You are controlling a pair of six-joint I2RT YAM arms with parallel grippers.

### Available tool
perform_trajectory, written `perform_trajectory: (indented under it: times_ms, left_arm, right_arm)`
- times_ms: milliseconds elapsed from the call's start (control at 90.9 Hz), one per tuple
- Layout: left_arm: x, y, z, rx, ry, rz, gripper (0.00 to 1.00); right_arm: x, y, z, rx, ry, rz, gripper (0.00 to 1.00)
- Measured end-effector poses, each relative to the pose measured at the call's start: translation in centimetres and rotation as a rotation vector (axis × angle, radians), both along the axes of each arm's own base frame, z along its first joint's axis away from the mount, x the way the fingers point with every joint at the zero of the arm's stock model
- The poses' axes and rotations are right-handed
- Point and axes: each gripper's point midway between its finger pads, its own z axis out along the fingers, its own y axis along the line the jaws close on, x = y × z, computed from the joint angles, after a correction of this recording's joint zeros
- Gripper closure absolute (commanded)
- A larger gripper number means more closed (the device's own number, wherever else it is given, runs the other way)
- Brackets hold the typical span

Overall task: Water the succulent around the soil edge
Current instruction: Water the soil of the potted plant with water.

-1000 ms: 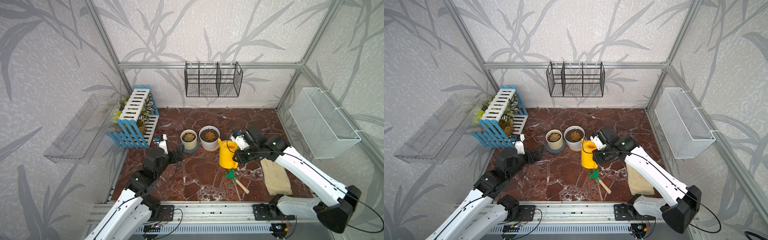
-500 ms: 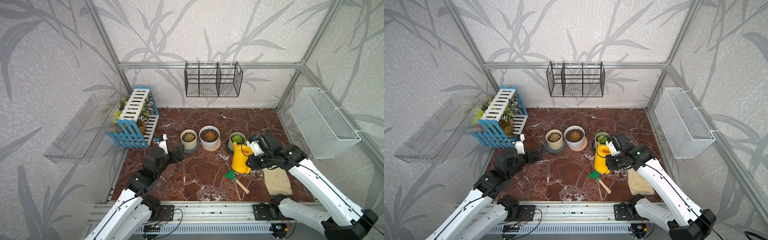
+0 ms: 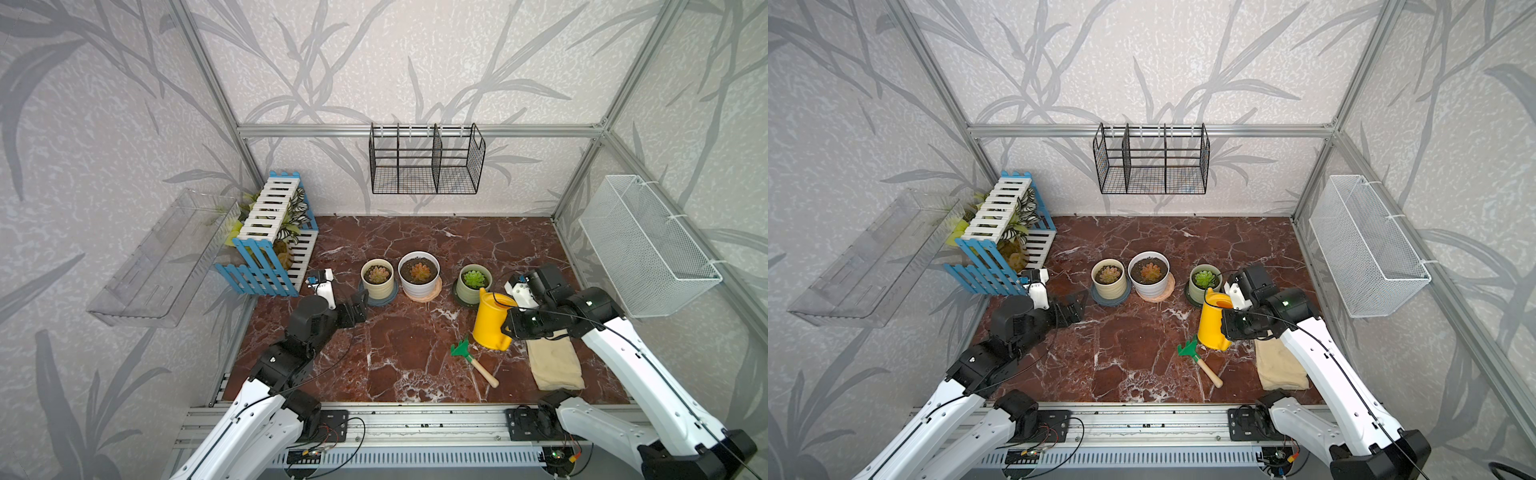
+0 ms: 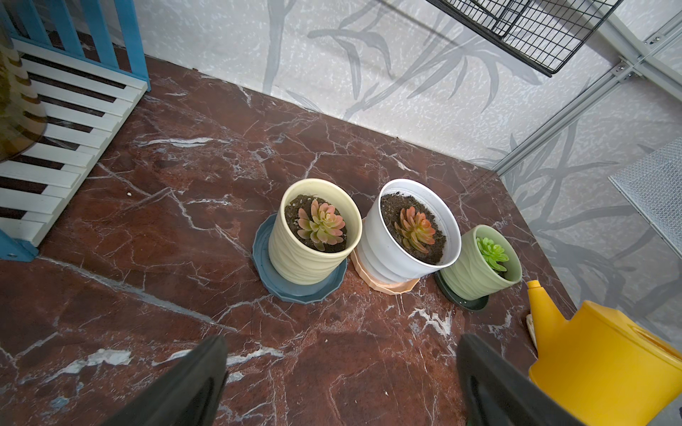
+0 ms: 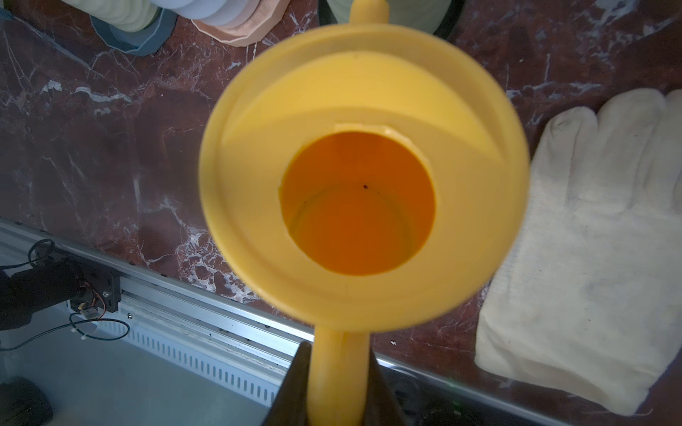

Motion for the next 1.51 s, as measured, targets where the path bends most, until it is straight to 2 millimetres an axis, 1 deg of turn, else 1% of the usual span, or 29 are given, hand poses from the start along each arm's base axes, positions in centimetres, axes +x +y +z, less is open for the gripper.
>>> perform_trajectory:
  times_ms: [132, 319, 495, 671, 814, 979, 1330, 1506]
  left_arm:
    - [0.0, 0.0, 0.0, -0.001, 0.001, -0.003, 0.00]
    - [-0.1, -0.1, 0.1, -0.005, -0.002, -0.008, 0.00]
    - [-0.2, -0.1, 0.2, -0.007, -0.007, -0.008, 0.00]
    - [-0.2, -0.1, 0.3, -0.008, -0.009, -0.008, 0.00]
    - [-0.2, -0.1, 0.3, -0.008, -0.009, -0.008, 0.00]
    - [-0.2, -0.1, 0.2, -0.008, -0.008, -0.008, 0.00]
    - [-0.2, -0.1, 0.2, -0.008, -0.008, -0.008, 0.00]
    - [-0.2, -0.2, 0.2, -0.010, -0.007, -0.013, 0.00]
  right_arm:
    - [-0.2, 0.0, 0.2, 0.010, -0.003, 0.002, 1.00]
    - [-0.7, 1.6, 0.7, 0.096, 0.012, 0.053, 1.00]
    - [-0.4, 2.7, 1.3, 0.155, -0.001, 0.081, 1.00]
    - [0.0, 3.2, 1.2, 0.178, -0.001, 0.090, 1.00]
    - [-0.2, 3.1, 0.5, 0.167, 0.017, 0.084, 1.00]
    - [-0.3, 2.2, -0.1, 0.121, 0.022, 0.052, 1.00]
    - [-0.2, 0.0, 0.0, 0.036, -0.024, -0.021, 1.00]
    - [-0.1, 0.0, 0.0, 0.034, -0.026, -0.019, 1.00]
